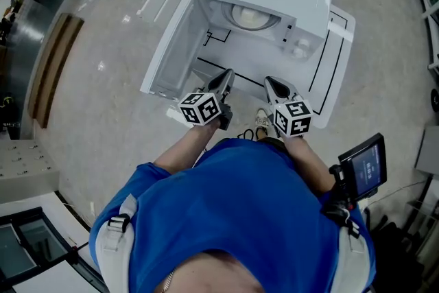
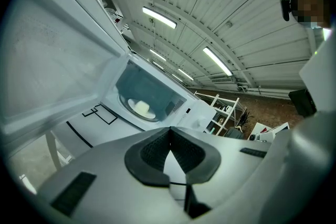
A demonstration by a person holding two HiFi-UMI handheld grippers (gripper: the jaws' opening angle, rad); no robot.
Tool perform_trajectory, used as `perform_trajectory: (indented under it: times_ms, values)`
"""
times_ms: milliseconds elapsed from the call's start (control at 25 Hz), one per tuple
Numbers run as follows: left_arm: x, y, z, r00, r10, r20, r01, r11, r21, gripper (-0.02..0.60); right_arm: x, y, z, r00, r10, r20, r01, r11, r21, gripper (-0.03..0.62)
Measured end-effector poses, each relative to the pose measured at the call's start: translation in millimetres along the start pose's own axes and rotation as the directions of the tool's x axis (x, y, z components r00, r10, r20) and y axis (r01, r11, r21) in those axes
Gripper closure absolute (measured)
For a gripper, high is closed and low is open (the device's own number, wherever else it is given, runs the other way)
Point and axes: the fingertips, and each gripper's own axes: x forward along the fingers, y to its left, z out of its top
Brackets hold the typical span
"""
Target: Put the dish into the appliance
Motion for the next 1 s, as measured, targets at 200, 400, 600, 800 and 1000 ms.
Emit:
perform_trajectory:
  times_ms: [200,400,600,800,1000]
  values:
    - [1,-1,-3,1.000,-0.006,-0.001,0.006,1.000,0.005,0.574,-1,-4,-2,1.000,-0.005,0.006,0.005,1.000,0.002,0.592]
    - [-14,-9,-1,1.000,-0.018,-0.004,0.018,1.000,0.010,0.574,-11,12,0,1.000,-0.009,0.006,0.009,1.000,-0.009,0.592]
    - [-17,-13,-2,0.999,-0.029,-0.015,0.030,0.999,0.017,0.574,-12,15,1,1.000,-0.008,-0.001,0.008,1.000,-0.015,0.592]
    - [-14,-11,0,0.999,-0.028,-0.023,0.029,0.999,0.024,0.574,-7,15,6,1.000,0.005,-0.005,-0.005,1.000,-0.029,0.592]
    - [6,-5,1,0.999,-0.028,-0.027,0.029,0.999,0.031,0.574,5,-2,10,1.000,0.009,-0.002,-0.009,0.999,-0.040,0.592]
